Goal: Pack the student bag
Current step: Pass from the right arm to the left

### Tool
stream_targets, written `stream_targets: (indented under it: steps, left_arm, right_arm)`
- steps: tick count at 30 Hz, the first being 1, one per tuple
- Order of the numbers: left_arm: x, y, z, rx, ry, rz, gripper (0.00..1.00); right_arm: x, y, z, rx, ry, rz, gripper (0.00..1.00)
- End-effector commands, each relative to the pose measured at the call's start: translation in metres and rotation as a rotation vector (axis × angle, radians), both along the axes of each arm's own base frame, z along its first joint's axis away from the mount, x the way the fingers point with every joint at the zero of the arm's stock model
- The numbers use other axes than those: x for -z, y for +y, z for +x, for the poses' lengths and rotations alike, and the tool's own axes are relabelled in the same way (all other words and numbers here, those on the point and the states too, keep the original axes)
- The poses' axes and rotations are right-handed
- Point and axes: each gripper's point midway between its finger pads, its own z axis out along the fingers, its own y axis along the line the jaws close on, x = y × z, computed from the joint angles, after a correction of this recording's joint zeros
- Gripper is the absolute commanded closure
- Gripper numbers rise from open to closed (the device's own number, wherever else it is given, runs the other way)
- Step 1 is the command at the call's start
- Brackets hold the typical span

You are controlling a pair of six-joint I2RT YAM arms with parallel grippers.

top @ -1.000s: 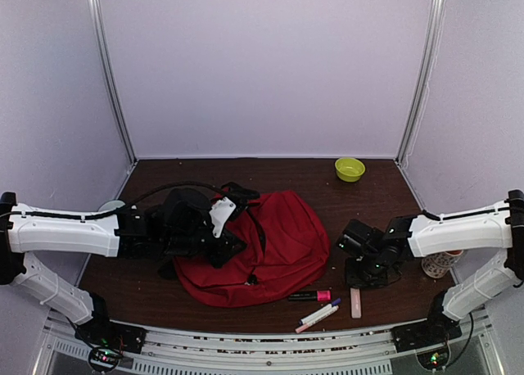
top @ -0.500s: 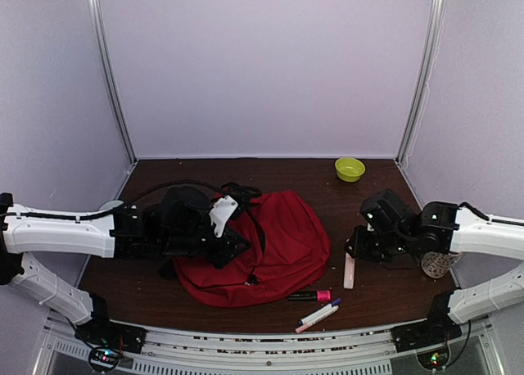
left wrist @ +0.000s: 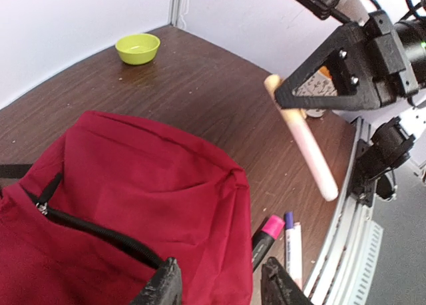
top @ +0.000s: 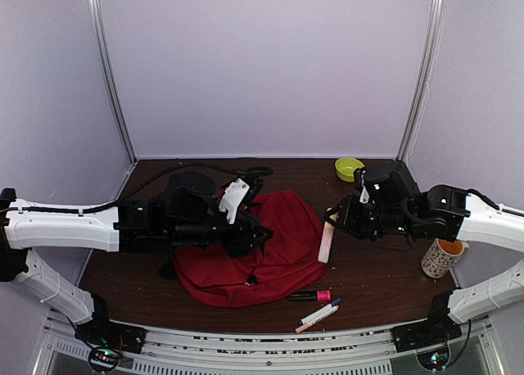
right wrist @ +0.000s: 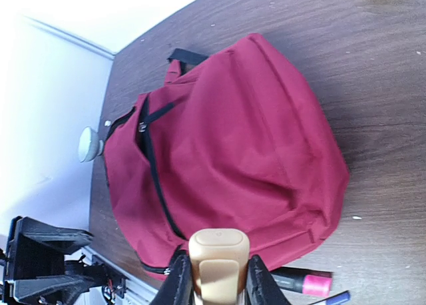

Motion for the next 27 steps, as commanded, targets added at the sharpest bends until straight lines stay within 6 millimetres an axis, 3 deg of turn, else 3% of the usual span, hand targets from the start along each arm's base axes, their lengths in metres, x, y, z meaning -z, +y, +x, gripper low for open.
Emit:
stream_targets:
  steps: [1,7,13,19,27]
  left_arm:
    - [-0.035,-0.038,-0.014,0.129,0.04,-0.155,0.56]
    - [-0.028,-0.07,-0.033,0.288,0.1,-0.163,0.55]
    - [-0.035,-0.095,-0.056,0.455,0.172,-0.231,0.54]
    - [-0.029,-0.106,-0.056,0.456,0.192,-0.219,0.55]
    - [-0.014,-0.104,-0.041,0.342,0.185,-0.144,0.66]
  right_arm:
    - [-0.024,0.018,0.002,-0.012,-0.046,0.059,1.0]
    - [-0.04,0.033,-0.001,-0.066,-0.076,0.063,1.0]
    - [-0.054,0.043,-0.007,-0.114,-0.126,0.07,1.0]
    - [-0.061,0.048,-0.009,-0.13,-0.146,0.077,1.0]
    - [-0.064,0.039,-0.007,-0.092,-0.157,0.068,1.0]
